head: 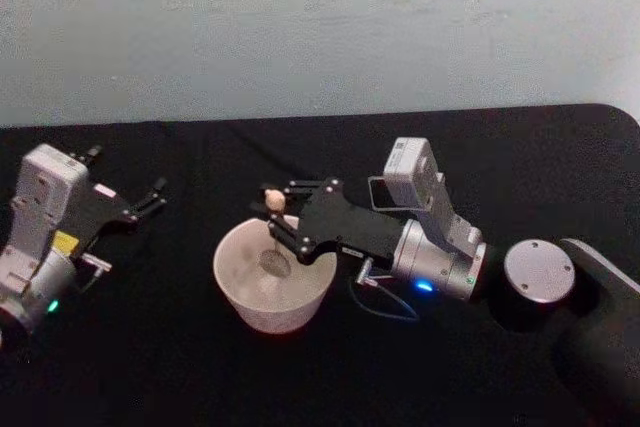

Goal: Pick up the stirring spoon with one hand, stir inside the cup, then place it back in its original position.

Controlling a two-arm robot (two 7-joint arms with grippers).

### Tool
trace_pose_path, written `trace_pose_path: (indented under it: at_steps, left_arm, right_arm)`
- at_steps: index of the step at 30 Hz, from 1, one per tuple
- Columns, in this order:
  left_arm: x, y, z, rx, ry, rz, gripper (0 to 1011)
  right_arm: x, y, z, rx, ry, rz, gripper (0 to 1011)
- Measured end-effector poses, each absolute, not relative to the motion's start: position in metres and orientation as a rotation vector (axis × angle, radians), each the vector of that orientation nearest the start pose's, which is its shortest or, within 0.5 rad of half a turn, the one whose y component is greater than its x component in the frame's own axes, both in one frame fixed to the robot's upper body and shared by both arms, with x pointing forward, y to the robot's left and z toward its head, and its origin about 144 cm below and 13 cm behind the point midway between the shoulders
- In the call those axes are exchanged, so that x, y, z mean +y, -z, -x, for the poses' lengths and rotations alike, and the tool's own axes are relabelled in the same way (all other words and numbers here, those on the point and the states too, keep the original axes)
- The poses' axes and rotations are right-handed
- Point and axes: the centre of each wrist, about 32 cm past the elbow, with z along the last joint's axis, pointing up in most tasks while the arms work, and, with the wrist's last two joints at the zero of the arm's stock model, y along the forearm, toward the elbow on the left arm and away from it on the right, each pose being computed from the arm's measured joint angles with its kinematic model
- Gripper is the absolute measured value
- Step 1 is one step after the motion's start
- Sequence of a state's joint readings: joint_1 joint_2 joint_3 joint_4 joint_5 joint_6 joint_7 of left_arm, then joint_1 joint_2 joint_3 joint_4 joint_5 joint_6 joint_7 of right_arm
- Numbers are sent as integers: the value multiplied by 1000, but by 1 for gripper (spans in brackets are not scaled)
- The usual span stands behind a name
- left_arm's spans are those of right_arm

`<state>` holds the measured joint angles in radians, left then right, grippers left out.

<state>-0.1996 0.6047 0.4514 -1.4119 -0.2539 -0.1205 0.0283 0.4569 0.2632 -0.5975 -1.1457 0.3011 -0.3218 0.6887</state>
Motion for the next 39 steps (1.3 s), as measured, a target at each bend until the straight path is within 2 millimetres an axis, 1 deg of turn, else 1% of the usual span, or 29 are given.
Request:
trace_pose_path:
  at_steps: [6,11,16,23,29,31,39]
  left_arm:
    - [310,-1140,-489,-285,-1248,-305,1001]
    - [310,-1140,-489,-285,-1248,-304,1001]
    - [310,-1140,-489,-285,-1248,-304,1001]
    - [310,-1140,-489,-285,-1248,-304,1001]
    - [310,-1140,-489,-285,-1248,-304,1001]
    - [310,-1140,-489,-285,-1248,-305,1001]
    - [310,-1140,-489,-285,-1248,-305,1001]
  right_arm:
    - [-184,-1143,-551,-237,451,26,213]
    - [-192,-1145,-545,-235,456,26,213]
    - [-200,-1148,-535,-222,459,17,213]
    - [-205,-1150,-522,-196,426,5,213]
    - [-202,-1150,-515,-175,391,-5,213]
    - [-198,-1150,-513,-166,376,-16,213]
    - [-183,-1147,-517,-155,372,-28,213]
